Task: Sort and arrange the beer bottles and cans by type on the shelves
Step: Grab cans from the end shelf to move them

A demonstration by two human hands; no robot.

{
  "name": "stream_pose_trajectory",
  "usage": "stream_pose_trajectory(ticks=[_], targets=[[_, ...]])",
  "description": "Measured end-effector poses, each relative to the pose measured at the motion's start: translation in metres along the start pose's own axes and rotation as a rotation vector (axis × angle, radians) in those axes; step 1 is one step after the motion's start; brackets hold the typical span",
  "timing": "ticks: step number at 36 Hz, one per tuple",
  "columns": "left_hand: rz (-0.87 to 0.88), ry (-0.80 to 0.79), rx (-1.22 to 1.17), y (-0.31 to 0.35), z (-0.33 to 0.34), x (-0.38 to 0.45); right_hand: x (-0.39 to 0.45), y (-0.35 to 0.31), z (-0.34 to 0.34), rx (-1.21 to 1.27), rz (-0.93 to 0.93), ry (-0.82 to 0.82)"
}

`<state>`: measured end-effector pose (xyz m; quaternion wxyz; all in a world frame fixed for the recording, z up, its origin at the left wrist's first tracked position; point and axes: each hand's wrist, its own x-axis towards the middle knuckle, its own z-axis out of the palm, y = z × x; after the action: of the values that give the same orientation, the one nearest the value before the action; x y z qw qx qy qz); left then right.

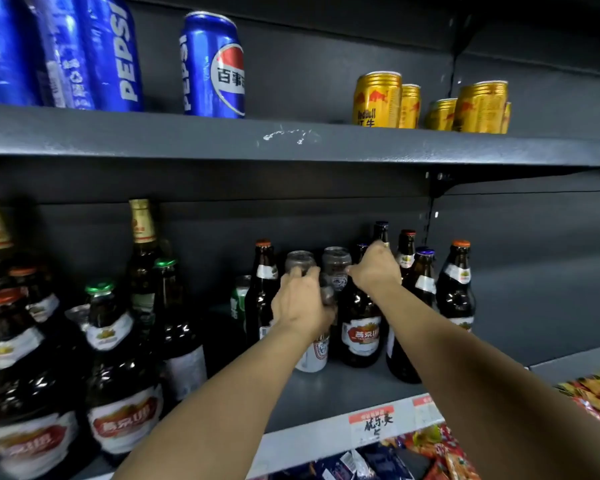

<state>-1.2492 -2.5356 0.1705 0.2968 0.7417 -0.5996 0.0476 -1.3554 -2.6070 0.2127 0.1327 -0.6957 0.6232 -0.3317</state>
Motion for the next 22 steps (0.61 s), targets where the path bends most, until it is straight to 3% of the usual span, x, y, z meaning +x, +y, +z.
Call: stream_pose_trajectory(ticks=[5,7,10,13,16,22], targets=[[-0.027,0.053,0.012,-0.009,-0.011,-0.013,-0.011,-0.001,0.003,-0.016,0.003,0.030],[-0.033,0.065,0.026,-0.015,-0.015,-0.018,-0.022,-0.006,0.004,-0.163,-0.111,0.236],[-0.075,0.103,0.025,-0.024,-0.021,-0.026,-0.038,-0.026,0.008,-0.223,-0.475,0.539],[-0.081,0.127,0.033,-0.032,-0.026,-0.033,-0.051,-0.052,0.015,-0.142,-0.638,0.299],[-0.074,0.134,0.069,-0.040,-0.032,-0.038,-0.046,-0.072,0.027,0.023,-0.486,-0.003],[-0.124,0.152,0.084,-0.060,-0.038,-0.045,-0.025,-0.091,0.058,0.270,-0.278,-0.392]])
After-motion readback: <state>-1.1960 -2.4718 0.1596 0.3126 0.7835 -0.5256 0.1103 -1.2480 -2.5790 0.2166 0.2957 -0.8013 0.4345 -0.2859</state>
